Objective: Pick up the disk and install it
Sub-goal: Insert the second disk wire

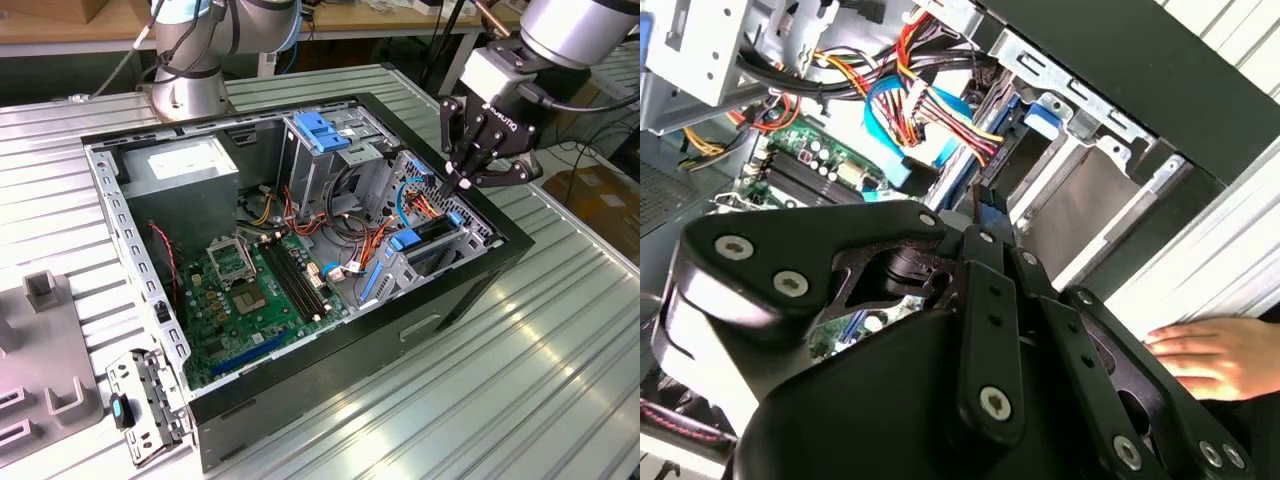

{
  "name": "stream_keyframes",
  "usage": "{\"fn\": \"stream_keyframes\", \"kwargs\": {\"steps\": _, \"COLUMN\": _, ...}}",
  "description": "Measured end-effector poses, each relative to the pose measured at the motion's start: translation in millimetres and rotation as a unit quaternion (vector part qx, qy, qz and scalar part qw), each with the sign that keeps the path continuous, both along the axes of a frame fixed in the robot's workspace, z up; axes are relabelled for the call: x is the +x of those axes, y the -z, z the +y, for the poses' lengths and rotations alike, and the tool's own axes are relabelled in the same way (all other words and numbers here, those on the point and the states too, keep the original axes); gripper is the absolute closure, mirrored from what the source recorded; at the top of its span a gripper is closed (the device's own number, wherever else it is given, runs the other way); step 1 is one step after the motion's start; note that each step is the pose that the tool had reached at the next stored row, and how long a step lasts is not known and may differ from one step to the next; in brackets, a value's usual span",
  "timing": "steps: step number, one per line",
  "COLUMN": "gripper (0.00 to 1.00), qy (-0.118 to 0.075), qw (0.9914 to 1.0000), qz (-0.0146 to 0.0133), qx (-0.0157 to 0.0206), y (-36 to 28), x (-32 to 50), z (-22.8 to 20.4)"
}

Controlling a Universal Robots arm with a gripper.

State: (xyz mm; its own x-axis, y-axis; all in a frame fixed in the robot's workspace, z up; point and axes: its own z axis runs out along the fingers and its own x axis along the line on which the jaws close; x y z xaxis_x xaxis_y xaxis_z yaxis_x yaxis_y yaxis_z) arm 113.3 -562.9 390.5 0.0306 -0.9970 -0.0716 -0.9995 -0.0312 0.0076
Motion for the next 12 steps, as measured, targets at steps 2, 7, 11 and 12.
{"fn": "stream_keyframes", "kwargs": {"steps": 2, "gripper": 0.89, "qy": 0.0, "qw": 1.0, "qz": 0.0015, "qx": -0.0001, "y": -1.9, "x": -0.1, "z": 2.9}}
{"fn": "stream_keyframes", "kwargs": {"steps": 7, "gripper": 0.89, "qy": 0.0, "qw": 0.99998, "qz": 0.0059, "qx": -0.001, "y": -3.9, "x": 0.0, "z": 11.9}}
{"fn": "stream_keyframes", "kwargs": {"steps": 11, "gripper": 0.89, "qy": 0.0, "qw": 0.99981, "qz": 0.0099, "qx": -0.0167, "y": -4.7, "x": 0.1, "z": 29.2}}
{"fn": "stream_keyframes", "kwargs": {"steps": 12, "gripper": 0.89, "qy": 0.0, "qw": 0.99956, "qz": 0.0107, "qx": -0.0275, "y": -4.7, "x": 0.2, "z": 31.9}}
